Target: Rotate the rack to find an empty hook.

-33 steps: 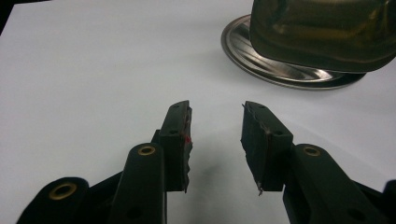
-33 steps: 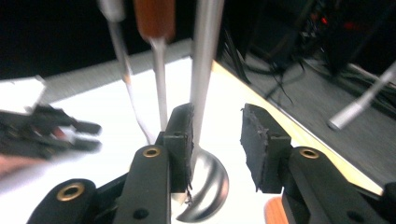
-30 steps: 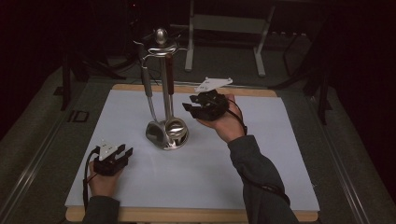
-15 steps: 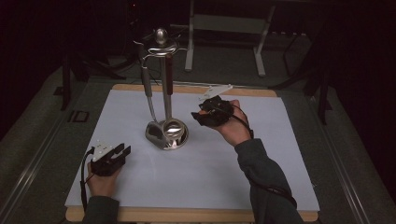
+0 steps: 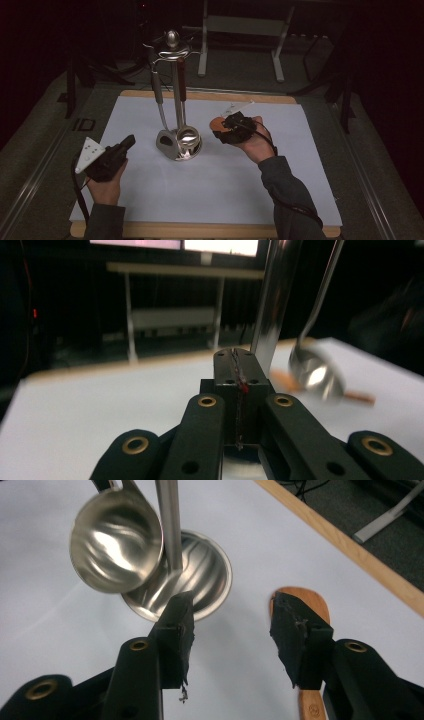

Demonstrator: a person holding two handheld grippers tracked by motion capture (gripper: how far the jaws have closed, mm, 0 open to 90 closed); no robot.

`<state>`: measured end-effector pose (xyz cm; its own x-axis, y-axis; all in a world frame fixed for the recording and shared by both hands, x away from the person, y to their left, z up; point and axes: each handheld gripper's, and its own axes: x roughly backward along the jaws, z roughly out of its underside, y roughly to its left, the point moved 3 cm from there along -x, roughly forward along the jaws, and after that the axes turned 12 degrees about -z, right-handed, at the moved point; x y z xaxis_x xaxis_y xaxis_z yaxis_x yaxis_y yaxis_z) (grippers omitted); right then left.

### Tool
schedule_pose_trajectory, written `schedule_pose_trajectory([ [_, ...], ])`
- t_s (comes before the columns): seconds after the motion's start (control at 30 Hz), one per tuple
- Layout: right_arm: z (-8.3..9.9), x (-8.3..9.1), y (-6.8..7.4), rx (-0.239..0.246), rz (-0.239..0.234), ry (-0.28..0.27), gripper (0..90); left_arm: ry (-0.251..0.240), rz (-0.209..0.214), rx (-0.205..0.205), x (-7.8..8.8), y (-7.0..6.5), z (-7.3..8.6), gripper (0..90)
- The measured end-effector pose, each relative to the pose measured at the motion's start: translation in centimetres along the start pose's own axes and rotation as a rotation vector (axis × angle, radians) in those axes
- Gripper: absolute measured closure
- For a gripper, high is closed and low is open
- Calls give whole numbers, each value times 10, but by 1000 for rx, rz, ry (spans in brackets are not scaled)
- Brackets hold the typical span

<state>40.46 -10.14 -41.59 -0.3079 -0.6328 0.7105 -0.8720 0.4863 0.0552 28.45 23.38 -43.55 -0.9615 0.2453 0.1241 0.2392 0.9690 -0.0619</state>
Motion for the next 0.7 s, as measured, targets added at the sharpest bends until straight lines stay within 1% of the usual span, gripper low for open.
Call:
schedule_pose_trajectory([
  [0.1,7,-2,-3,-6,-2,-1,518,-66,12,9,0,-3,-29,900],
  [0.17,9,-3,-4,-14,-5,-4,518,-105,30,20,-1,-7,-48,900],
  [0.27,12,-4,-6,-22,-8,-4,518,-155,50,-4,-4,-18,-76,900],
  [0.37,14,-5,-6,-20,-8,-5,518,-204,66,-44,-6,-32,-104,900],
  [0.4,15,-5,-6,-23,-8,-4,518,-221,66,-60,-7,-37,-115,900],
  [0.43,16,-4,-6,-18,-8,-7,517,-229,64,-73,-8,-40,-121,900],
  [0.47,16,-4,-6,-20,-9,-7,516,-241,65,-82,-9,-44,-131,900],
  [0.57,19,-3,-8,-24,-9,-5,516,-264,73,-89,-12,-50,-148,900],
  [0.7,22,-2,-10,-34,-9,-9,516,-270,72,-96,-20,-56,-164,900],
])
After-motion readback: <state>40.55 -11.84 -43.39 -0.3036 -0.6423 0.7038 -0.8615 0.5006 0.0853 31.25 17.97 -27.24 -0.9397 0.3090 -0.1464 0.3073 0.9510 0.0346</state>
